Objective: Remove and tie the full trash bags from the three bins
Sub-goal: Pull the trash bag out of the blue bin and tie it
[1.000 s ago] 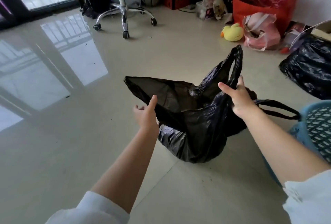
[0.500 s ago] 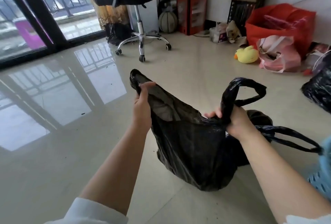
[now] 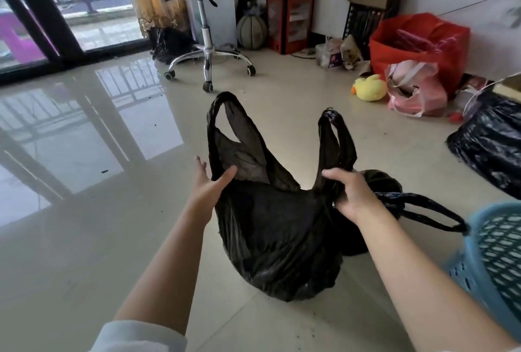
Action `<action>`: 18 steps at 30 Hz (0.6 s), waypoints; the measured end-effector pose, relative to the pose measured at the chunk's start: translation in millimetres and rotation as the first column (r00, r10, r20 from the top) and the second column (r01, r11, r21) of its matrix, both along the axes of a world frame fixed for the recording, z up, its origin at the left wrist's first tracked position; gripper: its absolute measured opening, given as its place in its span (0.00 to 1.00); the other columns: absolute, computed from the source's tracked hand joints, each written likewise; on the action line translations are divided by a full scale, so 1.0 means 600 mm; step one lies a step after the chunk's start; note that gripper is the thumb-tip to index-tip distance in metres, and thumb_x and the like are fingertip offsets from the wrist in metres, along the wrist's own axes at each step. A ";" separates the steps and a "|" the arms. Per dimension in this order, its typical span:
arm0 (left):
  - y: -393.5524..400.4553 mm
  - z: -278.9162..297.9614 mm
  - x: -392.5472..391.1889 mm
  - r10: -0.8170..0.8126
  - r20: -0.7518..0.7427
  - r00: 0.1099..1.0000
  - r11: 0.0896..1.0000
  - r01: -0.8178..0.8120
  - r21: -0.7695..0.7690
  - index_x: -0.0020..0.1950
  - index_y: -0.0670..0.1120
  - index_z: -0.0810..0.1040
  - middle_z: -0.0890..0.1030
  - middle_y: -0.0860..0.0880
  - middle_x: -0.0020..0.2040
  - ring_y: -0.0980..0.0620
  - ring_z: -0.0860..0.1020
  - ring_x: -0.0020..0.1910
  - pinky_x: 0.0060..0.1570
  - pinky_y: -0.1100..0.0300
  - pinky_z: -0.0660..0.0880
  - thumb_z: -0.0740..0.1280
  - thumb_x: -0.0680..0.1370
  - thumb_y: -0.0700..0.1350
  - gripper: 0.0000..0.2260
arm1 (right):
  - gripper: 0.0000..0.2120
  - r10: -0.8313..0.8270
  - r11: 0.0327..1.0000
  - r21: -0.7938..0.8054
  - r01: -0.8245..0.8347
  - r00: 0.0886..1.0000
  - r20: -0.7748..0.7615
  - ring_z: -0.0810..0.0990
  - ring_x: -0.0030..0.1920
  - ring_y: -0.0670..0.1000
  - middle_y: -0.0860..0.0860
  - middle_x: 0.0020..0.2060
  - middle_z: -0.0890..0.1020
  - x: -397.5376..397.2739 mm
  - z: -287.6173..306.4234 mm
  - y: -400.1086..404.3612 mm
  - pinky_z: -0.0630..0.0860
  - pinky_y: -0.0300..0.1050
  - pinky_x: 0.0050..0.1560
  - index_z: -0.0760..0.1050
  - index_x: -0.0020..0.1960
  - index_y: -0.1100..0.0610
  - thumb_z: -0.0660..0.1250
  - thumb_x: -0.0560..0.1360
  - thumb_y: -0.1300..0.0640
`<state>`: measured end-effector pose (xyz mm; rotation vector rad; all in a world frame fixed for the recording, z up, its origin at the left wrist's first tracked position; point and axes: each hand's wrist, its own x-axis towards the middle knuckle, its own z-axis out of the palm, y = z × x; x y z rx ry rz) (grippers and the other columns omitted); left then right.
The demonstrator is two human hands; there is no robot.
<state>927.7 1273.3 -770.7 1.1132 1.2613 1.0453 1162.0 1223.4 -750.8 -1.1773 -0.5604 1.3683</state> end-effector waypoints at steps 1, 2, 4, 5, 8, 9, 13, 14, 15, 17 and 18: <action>0.004 -0.001 -0.003 -0.024 0.014 1.000 1.000 0.024 -0.019 0.78 0.46 0.49 0.64 0.48 0.75 0.48 0.67 0.72 0.68 0.52 0.68 0.74 0.59 0.56 0.54 | 0.11 0.028 0.999 0.014 -0.029 0.995 0.094 0.77 0.29 0.48 0.47 0.21 0.78 -0.001 -0.005 -0.001 0.74 0.35 0.29 0.72 0.37 0.58 0.59 0.73 0.72; 0.006 0.000 -0.003 -0.049 0.012 0.999 0.999 0.049 -0.016 0.77 0.44 0.50 0.67 0.48 0.73 0.49 0.69 0.70 0.66 0.54 0.69 0.74 0.63 0.52 0.50 | 0.12 0.050 0.998 0.020 -0.054 0.986 0.162 0.78 0.31 0.48 0.46 0.22 0.79 -0.001 -0.010 -0.002 0.75 0.35 0.31 0.73 0.38 0.57 0.61 0.72 0.72; 0.015 -0.002 -0.002 -0.083 0.015 0.996 0.996 0.083 -0.012 0.77 0.43 0.51 0.74 0.49 0.65 0.51 0.76 0.61 0.59 0.59 0.74 0.73 0.71 0.41 0.42 | 0.11 0.111 0.993 0.008 -0.115 0.972 0.209 0.79 0.37 0.48 0.49 0.31 0.82 -0.001 -0.022 -0.005 0.75 0.38 0.38 0.75 0.41 0.57 0.63 0.73 0.71; 0.015 0.000 0.001 -0.104 0.025 0.994 0.995 0.104 -0.006 0.77 0.44 0.53 0.76 0.49 0.61 0.54 0.78 0.55 0.53 0.64 0.77 0.70 0.73 0.37 0.38 | 0.10 0.157 0.987 -0.013 -0.158 0.964 0.213 0.79 0.41 0.49 0.50 0.36 0.81 -0.002 -0.028 -0.008 0.75 0.39 0.43 0.76 0.42 0.56 0.63 0.73 0.70; 0.015 0.001 0.012 -0.142 0.012 0.990 0.990 0.142 0.016 0.71 0.46 0.64 0.79 0.53 0.50 0.62 0.82 0.41 0.40 0.72 0.79 0.68 0.73 0.33 0.28 | 0.09 0.233 0.972 -0.066 -0.226 0.961 0.150 0.83 0.37 0.46 0.47 0.32 0.85 -0.005 -0.047 -0.011 0.78 0.36 0.39 0.77 0.42 0.56 0.62 0.75 0.68; 0.015 -0.001 0.017 -0.143 -0.002 0.990 0.989 0.143 0.025 0.68 0.46 0.67 0.79 0.54 0.48 0.62 0.81 0.40 0.39 0.72 0.79 0.68 0.73 0.32 0.25 | 0.10 0.236 0.971 -0.069 -0.228 0.963 0.132 0.83 0.34 0.45 0.46 0.29 0.85 -0.007 -0.051 -0.011 0.78 0.34 0.36 0.77 0.42 0.56 0.61 0.75 0.68; 0.013 -0.001 0.036 -0.054 0.013 0.998 0.999 0.054 0.004 0.56 0.43 0.74 0.78 0.53 0.42 0.57 0.77 0.40 0.42 0.68 0.75 0.64 0.77 0.36 0.08 | 0.11 0.172 0.984 -0.053 -0.167 0.981 0.089 0.83 0.34 0.46 0.48 0.30 0.85 -0.018 -0.057 -0.009 0.79 0.34 0.36 0.77 0.42 0.58 0.58 0.76 0.69; 0.013 0.001 0.039 -0.043 0.057 0.997 0.999 0.044 -0.012 0.52 0.43 0.75 0.79 0.53 0.41 0.57 0.77 0.40 0.41 0.69 0.76 0.62 0.78 0.37 0.05 | 0.11 0.143 0.989 -0.050 -0.140 0.988 0.055 0.82 0.36 0.48 0.50 0.32 0.84 -0.020 -0.058 -0.006 0.78 0.36 0.39 0.77 0.43 0.59 0.57 0.76 0.68; 0.015 0.001 0.040 -0.031 0.138 0.990 0.999 0.035 -0.032 0.49 0.44 0.75 0.80 0.52 0.40 0.57 0.78 0.39 0.38 0.69 0.77 0.60 0.79 0.37 0.05 | 0.12 0.112 0.993 -0.045 -0.112 0.994 0.009 0.81 0.37 0.50 0.51 0.32 0.84 -0.023 -0.057 -0.004 0.78 0.38 0.39 0.77 0.43 0.60 0.56 0.77 0.67; 0.016 0.007 0.042 0.023 0.346 0.938 0.995 0.012 -0.099 0.47 0.44 0.76 0.83 0.53 0.36 0.57 0.80 0.36 0.36 0.68 0.79 0.56 0.81 0.39 0.09 | 0.13 -0.007 0.999 -0.049 0.003 0.997 -0.080 0.82 0.31 0.47 0.49 0.25 0.83 -0.025 -0.056 0.003 0.78 0.38 0.34 0.74 0.40 0.58 0.55 0.79 0.64; 0.016 0.009 0.044 0.064 0.400 0.914 0.992 -0.016 -0.123 0.49 0.43 0.75 0.83 0.53 0.37 0.56 0.80 0.38 0.38 0.66 0.79 0.55 0.82 0.41 0.10 | 0.14 -0.089 0.994 -0.072 0.082 0.991 -0.099 0.80 0.24 0.44 0.47 0.20 0.81 -0.023 -0.056 0.008 0.76 0.36 0.29 0.72 0.37 0.57 0.55 0.79 0.63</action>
